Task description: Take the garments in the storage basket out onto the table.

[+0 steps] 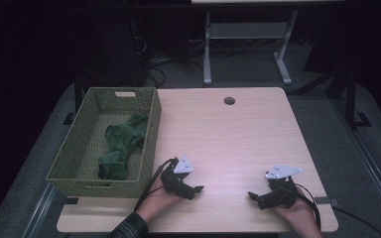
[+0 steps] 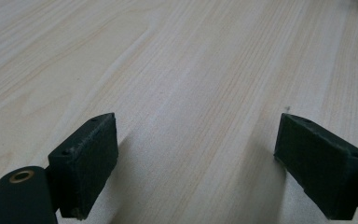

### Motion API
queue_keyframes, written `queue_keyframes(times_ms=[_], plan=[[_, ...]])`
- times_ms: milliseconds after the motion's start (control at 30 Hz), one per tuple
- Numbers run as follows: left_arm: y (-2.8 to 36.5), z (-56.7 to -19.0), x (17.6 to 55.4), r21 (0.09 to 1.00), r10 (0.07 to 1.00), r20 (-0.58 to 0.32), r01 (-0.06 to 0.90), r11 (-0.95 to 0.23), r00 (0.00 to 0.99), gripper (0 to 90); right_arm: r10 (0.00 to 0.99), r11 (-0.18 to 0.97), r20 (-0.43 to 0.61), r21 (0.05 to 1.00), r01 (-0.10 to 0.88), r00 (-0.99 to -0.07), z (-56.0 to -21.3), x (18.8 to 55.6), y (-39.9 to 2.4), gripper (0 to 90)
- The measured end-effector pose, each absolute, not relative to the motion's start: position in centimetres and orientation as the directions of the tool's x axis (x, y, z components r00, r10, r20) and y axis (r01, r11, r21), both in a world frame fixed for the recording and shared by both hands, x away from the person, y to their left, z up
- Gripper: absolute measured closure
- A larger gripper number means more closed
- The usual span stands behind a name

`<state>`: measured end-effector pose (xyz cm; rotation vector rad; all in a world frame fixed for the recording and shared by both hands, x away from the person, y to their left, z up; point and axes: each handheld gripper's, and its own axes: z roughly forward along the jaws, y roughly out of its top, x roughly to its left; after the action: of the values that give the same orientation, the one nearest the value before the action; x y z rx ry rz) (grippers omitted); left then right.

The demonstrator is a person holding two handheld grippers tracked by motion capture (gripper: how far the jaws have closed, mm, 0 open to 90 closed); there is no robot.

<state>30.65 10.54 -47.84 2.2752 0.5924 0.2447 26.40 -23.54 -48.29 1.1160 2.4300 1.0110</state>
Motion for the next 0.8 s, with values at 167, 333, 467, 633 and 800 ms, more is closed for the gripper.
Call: queue_keyframes(times_ms=[167,333,467,633,800], plan=[[10.5,-47.8,30.6,0.719,0.488,-0.004,0.342,-0.605,0.873,12.7,0.749,0.456,0.033,0.698,0.552,-0.662,-48.3,26.4,-23.5,0.0],[10.4,-47.8,30.7,0.716,0.490,-0.002,0.344,-0.608,0.872,12.7,0.749,0.456,0.034,0.698,0.552,-0.661,-48.3,26.4,-23.5,0.0],[10.3,-47.5,30.8,0.702,0.492,0.007,0.346,-0.623,0.871,13.1,0.750,0.455,0.034,0.698,0.553,-0.661,-48.3,26.4,-23.5,0.0],[10.5,-47.1,30.8,0.706,0.503,0.014,0.348,-0.616,0.864,13.0,0.750,0.456,0.034,0.698,0.553,-0.661,-48.3,26.4,-23.5,0.0],[10.5,-46.6,30.8,0.718,0.504,0.017,0.340,-0.607,0.864,13.0,0.750,0.455,0.035,0.698,0.553,-0.661,-48.3,26.4,-23.5,0.0]])
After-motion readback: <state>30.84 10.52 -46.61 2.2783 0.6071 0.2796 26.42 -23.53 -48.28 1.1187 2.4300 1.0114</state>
